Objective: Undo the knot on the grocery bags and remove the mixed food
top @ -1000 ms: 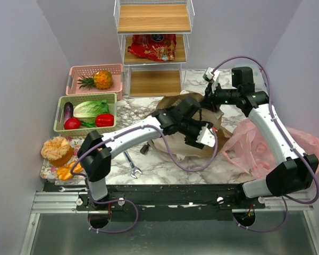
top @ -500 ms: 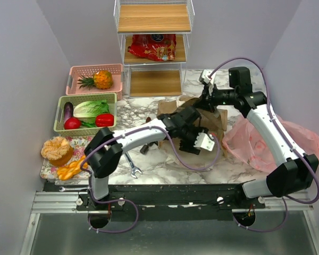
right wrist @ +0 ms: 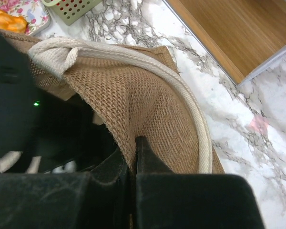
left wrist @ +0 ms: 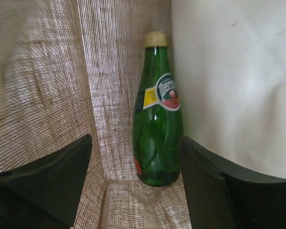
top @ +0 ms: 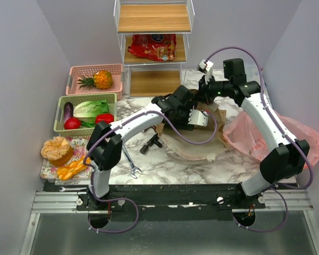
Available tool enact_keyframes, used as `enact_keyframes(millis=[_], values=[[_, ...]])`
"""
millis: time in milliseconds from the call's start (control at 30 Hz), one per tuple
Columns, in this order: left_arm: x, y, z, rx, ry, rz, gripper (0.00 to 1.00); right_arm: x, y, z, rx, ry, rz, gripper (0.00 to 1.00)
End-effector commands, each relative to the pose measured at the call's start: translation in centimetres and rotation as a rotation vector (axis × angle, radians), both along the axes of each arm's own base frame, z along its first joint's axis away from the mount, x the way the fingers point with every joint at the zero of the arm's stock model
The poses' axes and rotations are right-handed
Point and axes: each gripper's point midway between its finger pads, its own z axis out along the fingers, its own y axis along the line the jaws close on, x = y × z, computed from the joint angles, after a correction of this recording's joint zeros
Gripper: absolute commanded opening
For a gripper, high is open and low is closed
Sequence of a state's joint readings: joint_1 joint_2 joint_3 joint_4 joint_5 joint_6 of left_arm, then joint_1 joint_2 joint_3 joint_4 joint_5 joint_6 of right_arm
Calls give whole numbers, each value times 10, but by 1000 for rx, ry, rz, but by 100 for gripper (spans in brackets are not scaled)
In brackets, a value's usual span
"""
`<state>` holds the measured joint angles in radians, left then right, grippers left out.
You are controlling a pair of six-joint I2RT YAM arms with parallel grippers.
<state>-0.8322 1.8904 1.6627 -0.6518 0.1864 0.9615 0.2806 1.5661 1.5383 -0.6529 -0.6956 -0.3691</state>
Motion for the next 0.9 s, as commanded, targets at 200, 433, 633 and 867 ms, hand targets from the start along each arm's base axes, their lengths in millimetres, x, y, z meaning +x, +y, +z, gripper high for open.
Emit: enact_keyframes(millis=[200, 433, 633, 867], values=[[52, 32, -68, 299, -34, 75, 79, 6, -3, 7, -10, 17, -61, 1], [55, 42, -106, 400, 35, 33, 87, 13, -3, 2, -20, 37, -71, 1], [63, 43, -125, 427, 39, -8, 83, 19, -3, -4, -31, 38, -73, 1], [45, 51, -128, 521, 154, -122, 71, 29, -3, -9, -51, 21, -75, 1]])
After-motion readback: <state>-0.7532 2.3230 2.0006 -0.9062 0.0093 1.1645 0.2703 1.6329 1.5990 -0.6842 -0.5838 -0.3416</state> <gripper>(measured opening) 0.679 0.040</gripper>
